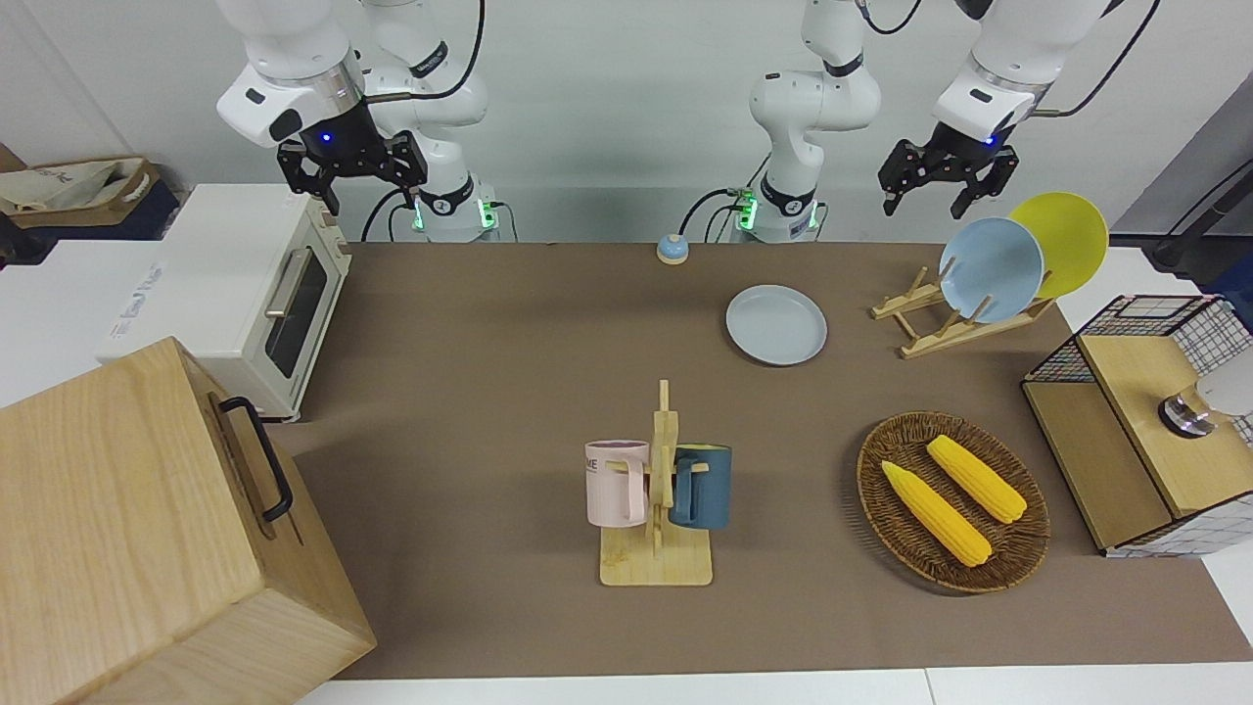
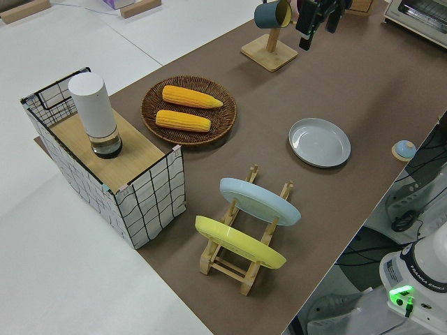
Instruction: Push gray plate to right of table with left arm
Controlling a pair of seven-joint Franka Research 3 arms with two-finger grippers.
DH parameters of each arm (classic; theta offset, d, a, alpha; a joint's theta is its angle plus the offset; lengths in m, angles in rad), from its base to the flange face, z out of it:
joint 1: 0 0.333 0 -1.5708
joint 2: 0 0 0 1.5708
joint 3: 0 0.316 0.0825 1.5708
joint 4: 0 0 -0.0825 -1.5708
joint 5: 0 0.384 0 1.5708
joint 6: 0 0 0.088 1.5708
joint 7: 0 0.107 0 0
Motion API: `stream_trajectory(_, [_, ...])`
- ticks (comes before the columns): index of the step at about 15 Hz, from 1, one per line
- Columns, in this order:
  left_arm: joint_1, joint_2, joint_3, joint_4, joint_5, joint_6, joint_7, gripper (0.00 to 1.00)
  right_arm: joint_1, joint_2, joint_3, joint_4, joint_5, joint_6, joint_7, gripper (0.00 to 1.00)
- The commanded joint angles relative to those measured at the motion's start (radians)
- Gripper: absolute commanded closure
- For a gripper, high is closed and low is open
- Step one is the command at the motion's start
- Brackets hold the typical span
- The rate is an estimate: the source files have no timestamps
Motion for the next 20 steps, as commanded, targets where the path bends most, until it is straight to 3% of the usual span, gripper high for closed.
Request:
stream_trajectory(1, [-0.007, -0.001, -0.002, 0.003, 0.017, 0.010, 0.000, 0.00, -0.019, -0.002, 0.016, 0.009, 0.004, -0.016, 0.013, 0.017])
stream_trajectory(20, [-0.010, -0.012, -0.007, -0.045, 0.015, 0.007, -0.008, 0.00, -0.019, -0.002, 0.016, 0.009, 0.004, -0.016, 0.013, 0.017])
